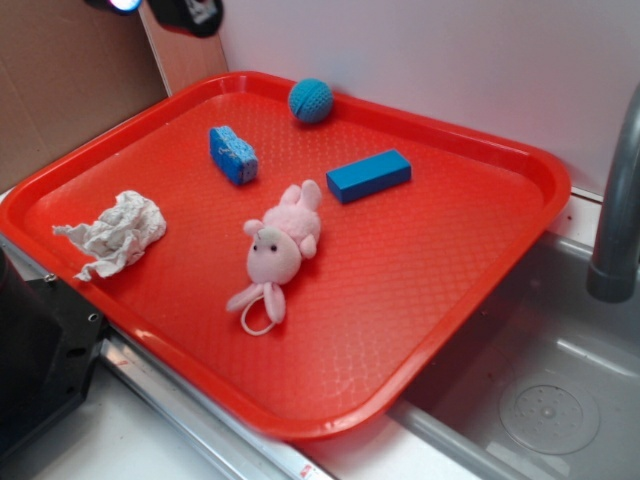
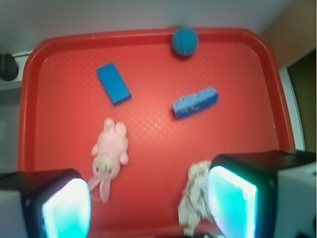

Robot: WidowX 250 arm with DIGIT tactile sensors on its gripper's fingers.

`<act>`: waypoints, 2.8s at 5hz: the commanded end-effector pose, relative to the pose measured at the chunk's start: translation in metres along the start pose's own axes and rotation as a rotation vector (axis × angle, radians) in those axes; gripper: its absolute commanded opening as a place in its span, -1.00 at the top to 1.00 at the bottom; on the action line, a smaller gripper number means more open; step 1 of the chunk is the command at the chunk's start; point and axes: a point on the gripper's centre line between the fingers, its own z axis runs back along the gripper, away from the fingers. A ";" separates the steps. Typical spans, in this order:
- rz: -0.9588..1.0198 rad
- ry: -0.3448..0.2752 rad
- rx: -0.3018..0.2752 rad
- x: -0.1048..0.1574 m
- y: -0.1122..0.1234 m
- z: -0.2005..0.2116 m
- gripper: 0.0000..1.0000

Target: Grab the blue block.

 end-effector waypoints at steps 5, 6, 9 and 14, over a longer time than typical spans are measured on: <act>-0.221 0.015 -0.020 0.089 -0.050 -0.148 -1.00; -0.213 0.033 0.009 0.091 -0.045 -0.161 -1.00; -0.186 0.074 0.111 0.085 -0.039 -0.166 1.00; 0.180 0.144 0.074 0.009 0.032 -0.005 1.00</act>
